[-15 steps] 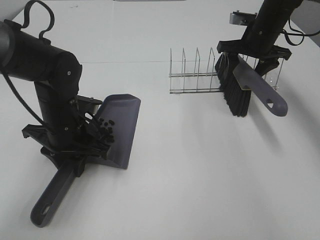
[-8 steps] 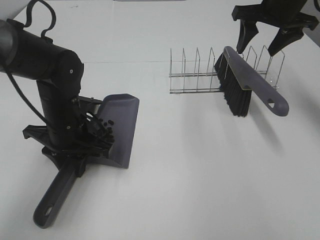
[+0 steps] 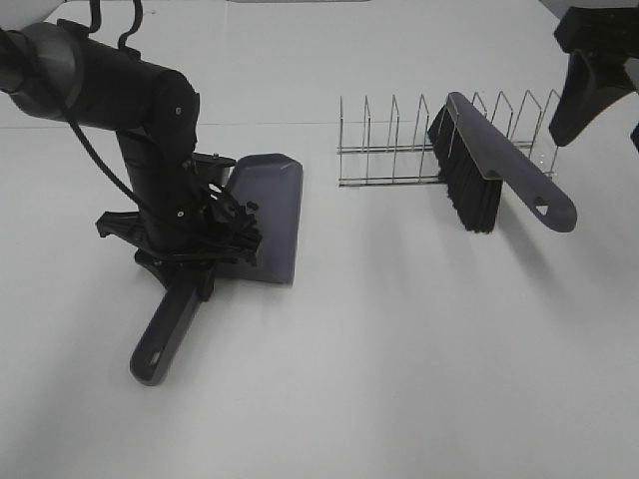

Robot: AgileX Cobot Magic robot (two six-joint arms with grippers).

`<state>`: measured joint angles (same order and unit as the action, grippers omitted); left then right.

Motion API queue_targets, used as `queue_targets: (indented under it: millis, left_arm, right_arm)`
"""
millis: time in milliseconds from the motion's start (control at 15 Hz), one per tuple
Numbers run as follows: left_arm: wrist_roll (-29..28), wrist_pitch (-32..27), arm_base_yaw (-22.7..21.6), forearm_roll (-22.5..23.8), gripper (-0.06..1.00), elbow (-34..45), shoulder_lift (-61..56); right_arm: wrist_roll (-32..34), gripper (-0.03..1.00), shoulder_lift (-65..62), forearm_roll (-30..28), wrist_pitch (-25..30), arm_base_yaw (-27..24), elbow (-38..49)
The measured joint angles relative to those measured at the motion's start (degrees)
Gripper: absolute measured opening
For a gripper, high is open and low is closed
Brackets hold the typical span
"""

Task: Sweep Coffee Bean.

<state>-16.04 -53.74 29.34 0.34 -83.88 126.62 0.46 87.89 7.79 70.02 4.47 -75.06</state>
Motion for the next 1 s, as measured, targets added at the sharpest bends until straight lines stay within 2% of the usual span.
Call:
queue_targets:
  millis: [133,400,467,667,1000]
  left_arm:
    - [0.00,-0.23,0.00,0.11,0.34,-2.58,1.83]
    - [0.00,-0.06,0.00,0.11,0.34,-2.86,1.95]
    - [-0.06,-0.06,0.00,0.11,0.36,-2.86,1.95]
    - [0.11,-1.60,0.00,-0.34,0.63,-2.86,1.89]
    - [2.06,-5.50,0.00,-1.49,0.66,-2.86,-4.93]
  right_arm:
    - [0.00,0.65,-9.34,0.00,0.11,0.00,5.44]
    - [0.11,0.65,-16.67,0.00,0.11,0.00,7.22]
    - [0.11,0.65,-18.28,0.00,0.11,0.00,7.33]
    - [0.80,0.65,-21.37,0.00,0.11,0.00,7.33]
    - [1.55,0.65,-22.00,0.52,0.11,0.00,7.33]
